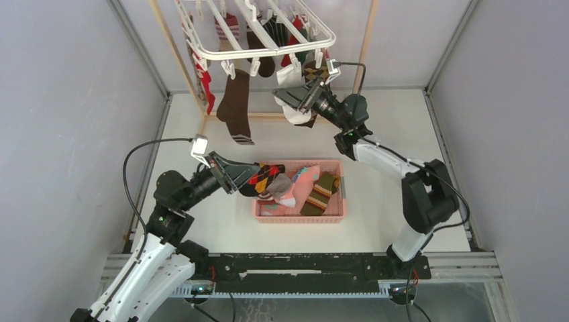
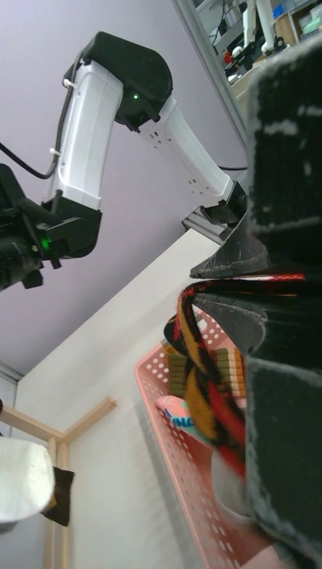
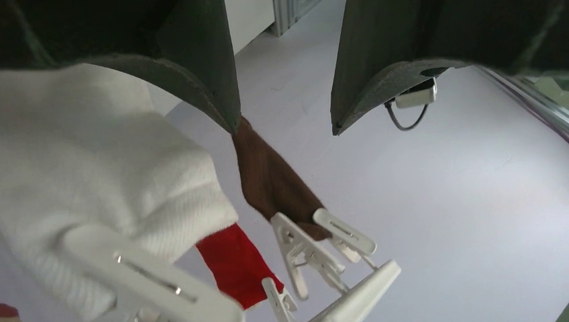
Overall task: Remove the socks clipped to the hanger
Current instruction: Place the sock in the bin.
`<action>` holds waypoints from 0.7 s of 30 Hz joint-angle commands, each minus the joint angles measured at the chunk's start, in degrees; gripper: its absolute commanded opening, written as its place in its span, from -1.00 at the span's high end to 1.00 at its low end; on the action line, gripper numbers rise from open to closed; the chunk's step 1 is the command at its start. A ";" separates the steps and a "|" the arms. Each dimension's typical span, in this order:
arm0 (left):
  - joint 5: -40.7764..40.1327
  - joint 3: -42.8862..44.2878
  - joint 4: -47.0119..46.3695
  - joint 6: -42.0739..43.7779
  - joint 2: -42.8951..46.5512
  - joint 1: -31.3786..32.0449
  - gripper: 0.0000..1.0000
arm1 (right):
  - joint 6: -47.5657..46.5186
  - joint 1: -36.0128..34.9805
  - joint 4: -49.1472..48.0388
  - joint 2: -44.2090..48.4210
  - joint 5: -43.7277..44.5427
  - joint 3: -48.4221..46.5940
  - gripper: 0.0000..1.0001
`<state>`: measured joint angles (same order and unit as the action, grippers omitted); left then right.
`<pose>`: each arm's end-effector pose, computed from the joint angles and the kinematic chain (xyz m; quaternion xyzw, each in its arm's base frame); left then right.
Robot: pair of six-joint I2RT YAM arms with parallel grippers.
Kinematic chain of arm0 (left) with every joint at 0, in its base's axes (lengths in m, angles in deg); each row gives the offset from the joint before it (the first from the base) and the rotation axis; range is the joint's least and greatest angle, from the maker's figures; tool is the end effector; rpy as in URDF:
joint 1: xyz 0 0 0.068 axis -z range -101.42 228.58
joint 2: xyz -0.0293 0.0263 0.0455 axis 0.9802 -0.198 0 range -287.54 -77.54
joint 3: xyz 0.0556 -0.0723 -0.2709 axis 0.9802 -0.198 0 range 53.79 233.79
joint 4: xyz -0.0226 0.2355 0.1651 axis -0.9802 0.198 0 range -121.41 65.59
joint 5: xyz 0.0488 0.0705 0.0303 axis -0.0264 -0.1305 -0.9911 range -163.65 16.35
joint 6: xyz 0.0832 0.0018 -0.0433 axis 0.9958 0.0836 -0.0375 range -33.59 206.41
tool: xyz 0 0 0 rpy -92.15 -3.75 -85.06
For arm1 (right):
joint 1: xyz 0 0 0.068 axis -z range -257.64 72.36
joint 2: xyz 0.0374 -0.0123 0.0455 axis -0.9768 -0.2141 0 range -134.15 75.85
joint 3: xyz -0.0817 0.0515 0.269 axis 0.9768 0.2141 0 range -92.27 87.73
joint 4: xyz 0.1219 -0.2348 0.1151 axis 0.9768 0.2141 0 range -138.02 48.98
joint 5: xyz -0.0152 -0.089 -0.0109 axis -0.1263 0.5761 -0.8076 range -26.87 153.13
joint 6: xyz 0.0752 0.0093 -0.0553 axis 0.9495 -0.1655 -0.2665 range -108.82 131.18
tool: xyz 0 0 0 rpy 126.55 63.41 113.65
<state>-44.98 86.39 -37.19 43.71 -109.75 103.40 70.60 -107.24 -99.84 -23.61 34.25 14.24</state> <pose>0.1699 -0.1233 0.3392 0.0814 0.6679 -0.5382 0.5076 0.3896 0.2683 0.3859 -0.0719 0.5513 0.6697 0.4923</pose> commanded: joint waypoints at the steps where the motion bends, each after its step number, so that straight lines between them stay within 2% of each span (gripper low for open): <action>1: -1.10 6.46 -1.62 -1.07 -1.41 1.51 0.67 | -2.79 0.77 2.01 9.65 0.00 5.69 -0.19; 6: -2.60 10.17 -1.43 -0.27 -4.81 3.60 0.66 | -11.79 1.15 19.83 20.68 -0.12 12.04 -0.20; 9: -3.91 12.66 -1.43 0.51 -7.57 5.33 0.66 | -17.97 0.89 32.29 27.97 1.88 15.13 -0.21; 14: -6.09 16.48 -2.85 1.58 -13.53 9.24 0.64 | -25.15 0.93 47.15 41.09 6.21 21.28 -0.24; 21: -10.09 18.94 -7.49 1.94 -22.81 15.25 0.56 | -29.17 1.69 62.66 57.82 12.96 29.44 -0.53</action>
<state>-52.11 101.30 -39.55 44.43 -129.23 115.99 45.99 -106.17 -49.26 27.80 42.33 41.21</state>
